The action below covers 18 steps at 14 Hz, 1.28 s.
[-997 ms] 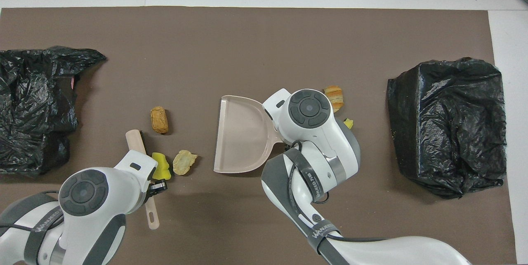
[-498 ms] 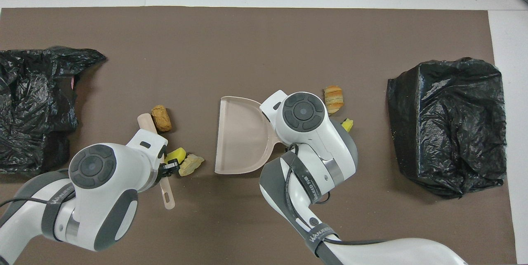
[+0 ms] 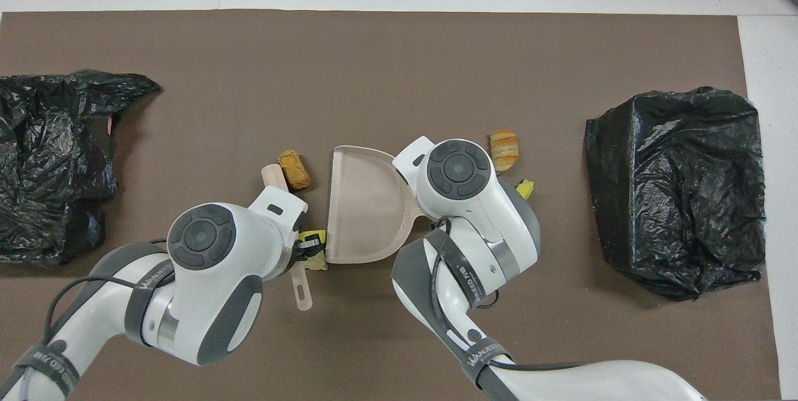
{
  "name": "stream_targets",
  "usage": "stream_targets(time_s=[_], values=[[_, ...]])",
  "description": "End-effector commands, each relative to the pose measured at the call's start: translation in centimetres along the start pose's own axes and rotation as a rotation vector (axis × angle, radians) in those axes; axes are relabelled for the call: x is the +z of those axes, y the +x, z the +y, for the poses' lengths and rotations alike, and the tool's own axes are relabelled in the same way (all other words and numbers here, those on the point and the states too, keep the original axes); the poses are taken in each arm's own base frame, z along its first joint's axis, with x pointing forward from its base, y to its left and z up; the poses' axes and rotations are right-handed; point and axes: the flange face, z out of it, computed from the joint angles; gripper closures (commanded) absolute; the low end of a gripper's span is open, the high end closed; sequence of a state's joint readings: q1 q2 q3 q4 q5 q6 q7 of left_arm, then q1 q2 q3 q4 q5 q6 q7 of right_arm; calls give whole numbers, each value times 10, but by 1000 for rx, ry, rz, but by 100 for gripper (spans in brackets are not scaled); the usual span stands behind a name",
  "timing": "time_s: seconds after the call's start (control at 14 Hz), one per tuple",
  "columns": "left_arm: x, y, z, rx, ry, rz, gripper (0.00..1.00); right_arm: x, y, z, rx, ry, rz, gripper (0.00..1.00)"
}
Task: Sweep and dump trash in bin
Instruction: 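Sweep the yellow and tan pieces with the brush toward the dustpan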
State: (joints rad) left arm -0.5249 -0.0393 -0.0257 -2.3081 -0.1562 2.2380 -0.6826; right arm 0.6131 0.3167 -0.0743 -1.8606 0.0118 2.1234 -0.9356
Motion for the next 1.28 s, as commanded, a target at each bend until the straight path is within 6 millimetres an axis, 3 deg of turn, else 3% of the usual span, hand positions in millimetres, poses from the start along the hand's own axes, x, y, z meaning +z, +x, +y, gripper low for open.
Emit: stream_targets(time_s=[0.0,0.21,0.43,0.71,0.93,1.21], values=[[0,2,38,31,-42,-3,100,4,0,0,14,-1,-29,100],[-18,-29,91,108,-92,-3,100,3,0,0,14,-2,-28,100],[-48,-34,94,106,-126,-2,100,4,0,0,14,-2,-28,100],[-71,-41,56,63,-50,-98,100,5,0,0,14,-4,-27,100],[-63,-33,19,-151,22,-167,100,5,0,0,14,-4,-27,100],[-41,-78,-16,-334,79,-175,100,6,0,-1,14,-2,-28,100]])
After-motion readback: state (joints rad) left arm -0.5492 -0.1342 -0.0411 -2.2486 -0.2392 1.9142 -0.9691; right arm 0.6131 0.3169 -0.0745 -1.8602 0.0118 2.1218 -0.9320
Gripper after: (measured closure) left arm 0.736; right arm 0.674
